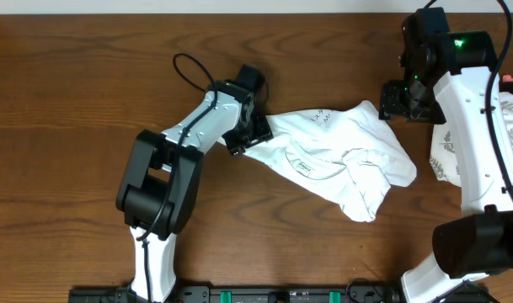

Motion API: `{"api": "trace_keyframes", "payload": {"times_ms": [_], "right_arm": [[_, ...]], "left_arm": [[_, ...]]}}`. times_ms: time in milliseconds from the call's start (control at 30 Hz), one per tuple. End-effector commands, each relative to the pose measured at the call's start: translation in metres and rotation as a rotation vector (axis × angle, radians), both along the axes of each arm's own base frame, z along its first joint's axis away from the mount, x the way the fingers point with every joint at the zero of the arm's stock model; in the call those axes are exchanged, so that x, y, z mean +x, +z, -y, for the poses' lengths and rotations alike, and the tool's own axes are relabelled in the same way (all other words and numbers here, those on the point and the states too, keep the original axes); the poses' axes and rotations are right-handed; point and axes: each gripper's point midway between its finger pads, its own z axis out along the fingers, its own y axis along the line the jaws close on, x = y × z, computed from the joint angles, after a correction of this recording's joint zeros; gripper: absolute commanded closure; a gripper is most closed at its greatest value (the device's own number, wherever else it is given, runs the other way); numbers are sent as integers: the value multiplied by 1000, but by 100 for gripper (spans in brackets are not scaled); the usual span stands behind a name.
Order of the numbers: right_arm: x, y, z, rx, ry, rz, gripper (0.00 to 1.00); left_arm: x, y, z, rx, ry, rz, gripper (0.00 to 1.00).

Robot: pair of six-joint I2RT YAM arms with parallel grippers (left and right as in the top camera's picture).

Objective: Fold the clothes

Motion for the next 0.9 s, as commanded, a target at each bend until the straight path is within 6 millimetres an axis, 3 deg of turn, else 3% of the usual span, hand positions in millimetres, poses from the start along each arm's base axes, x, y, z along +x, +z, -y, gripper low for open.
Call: {"api": "trace_keyframes", "payload": {"times_ms": [0, 67, 167, 300, 433, 667, 767, 867], "right_arm": [[-1, 5, 4, -11, 5, 13, 30], [-1, 5, 4, -11, 5, 13, 30], [-2, 5, 4, -11, 5, 12, 30], [-2, 5, 4, -11, 5, 11, 30], [-2, 5, 5, -11, 5, 9, 29], [-33, 0, -11, 75, 188, -138, 30], [-38, -7, -12, 77, 207, -171, 29], [-42, -24, -29, 139, 240, -197, 28]], "left_arm": [[-4, -17, -7, 41, 10, -34, 48], [-4, -17, -7, 41, 10, -33, 63], [-2, -16, -7, 38, 9, -26, 94], [0, -5, -11, 33, -27, -5, 94], [1, 25, -23, 41, -83, 49, 94], [13, 108, -127, 370, 2, 244, 94], [18, 136, -144, 358, 44, 319, 94], [20, 151, -150, 346, 68, 362, 94]]}}
